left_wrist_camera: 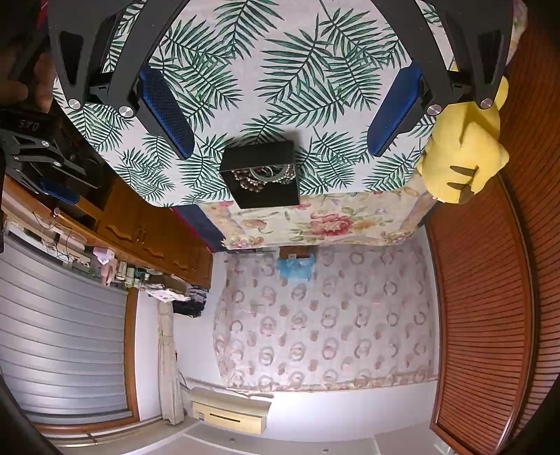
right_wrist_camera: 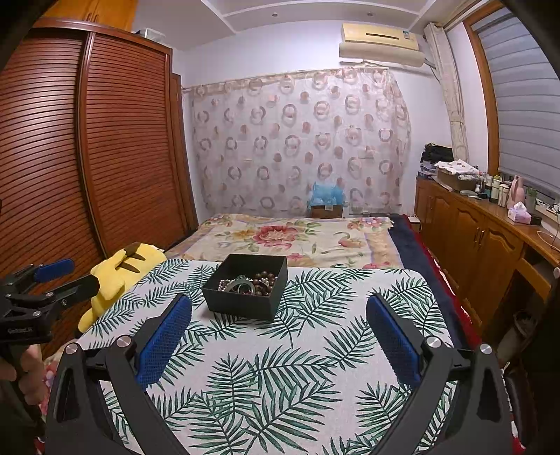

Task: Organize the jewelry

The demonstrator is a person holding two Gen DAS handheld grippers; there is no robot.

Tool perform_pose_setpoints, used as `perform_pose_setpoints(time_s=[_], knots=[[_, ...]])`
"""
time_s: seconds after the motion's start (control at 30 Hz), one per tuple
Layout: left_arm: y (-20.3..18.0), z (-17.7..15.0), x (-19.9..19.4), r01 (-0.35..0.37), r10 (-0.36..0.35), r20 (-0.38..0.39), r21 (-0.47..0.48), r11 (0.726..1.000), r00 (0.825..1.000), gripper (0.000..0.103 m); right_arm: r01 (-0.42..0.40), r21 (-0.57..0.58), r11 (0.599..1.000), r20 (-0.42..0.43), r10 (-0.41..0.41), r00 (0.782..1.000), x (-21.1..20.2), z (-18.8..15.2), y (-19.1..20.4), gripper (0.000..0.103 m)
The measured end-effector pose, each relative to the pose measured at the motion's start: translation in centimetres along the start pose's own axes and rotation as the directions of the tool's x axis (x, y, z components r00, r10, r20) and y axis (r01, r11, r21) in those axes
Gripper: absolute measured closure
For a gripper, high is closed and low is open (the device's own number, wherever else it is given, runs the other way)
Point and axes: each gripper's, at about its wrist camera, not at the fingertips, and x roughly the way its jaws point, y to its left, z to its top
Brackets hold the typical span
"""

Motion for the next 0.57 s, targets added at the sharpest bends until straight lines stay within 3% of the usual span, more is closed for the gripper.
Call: perform_pose_setpoints(time_s=[0.57], knots=[[-0.1,0.01,-0.12,0.001,-0.001,-0.001,-0.001,1.0,1.0,0.008,0.0,0.001,1.0,-0.001,0.0,1.0,0.1,0.03,0.08,0.002]])
